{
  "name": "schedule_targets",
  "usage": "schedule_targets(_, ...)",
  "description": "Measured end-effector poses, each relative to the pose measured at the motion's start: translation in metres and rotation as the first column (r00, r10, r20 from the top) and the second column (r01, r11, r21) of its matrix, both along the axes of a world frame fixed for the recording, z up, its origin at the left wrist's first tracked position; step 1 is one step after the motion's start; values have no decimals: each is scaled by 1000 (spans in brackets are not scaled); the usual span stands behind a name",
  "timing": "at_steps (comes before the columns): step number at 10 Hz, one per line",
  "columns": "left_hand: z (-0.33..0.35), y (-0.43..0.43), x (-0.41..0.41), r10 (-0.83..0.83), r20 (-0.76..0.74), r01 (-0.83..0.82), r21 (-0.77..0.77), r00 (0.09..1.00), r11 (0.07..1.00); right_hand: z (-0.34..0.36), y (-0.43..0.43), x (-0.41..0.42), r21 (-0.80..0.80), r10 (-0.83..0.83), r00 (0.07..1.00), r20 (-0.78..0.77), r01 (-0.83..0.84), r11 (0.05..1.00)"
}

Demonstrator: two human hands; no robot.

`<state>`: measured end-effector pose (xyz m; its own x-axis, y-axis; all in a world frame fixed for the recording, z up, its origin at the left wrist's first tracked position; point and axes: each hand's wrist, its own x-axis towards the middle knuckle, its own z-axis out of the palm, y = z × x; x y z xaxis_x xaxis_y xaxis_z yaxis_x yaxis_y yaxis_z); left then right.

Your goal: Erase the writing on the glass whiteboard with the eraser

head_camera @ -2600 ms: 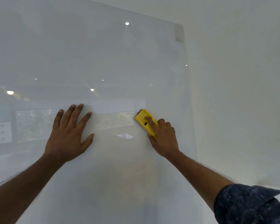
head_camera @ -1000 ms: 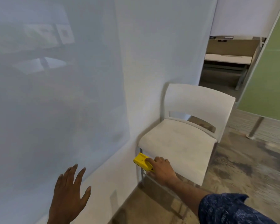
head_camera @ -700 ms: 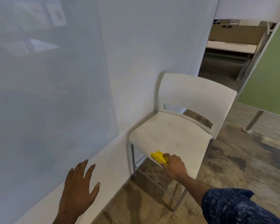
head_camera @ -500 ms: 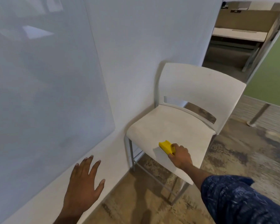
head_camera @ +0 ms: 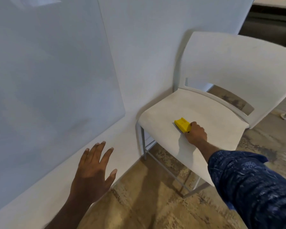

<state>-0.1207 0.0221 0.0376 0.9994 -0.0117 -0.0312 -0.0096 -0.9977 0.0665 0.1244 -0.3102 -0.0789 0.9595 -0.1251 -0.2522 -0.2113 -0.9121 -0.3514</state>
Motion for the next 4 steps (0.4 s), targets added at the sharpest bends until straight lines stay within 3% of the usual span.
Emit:
schedule_targets(2,-20,12,-2,-10,38,9,20,999,1000,-31,4,9,61,-3,1000,23,1,998)
schedule_targets(4,-30,37,-15,-12,48,9,62,999,998,-33,16,-16,65,99,963,251,-119,991)
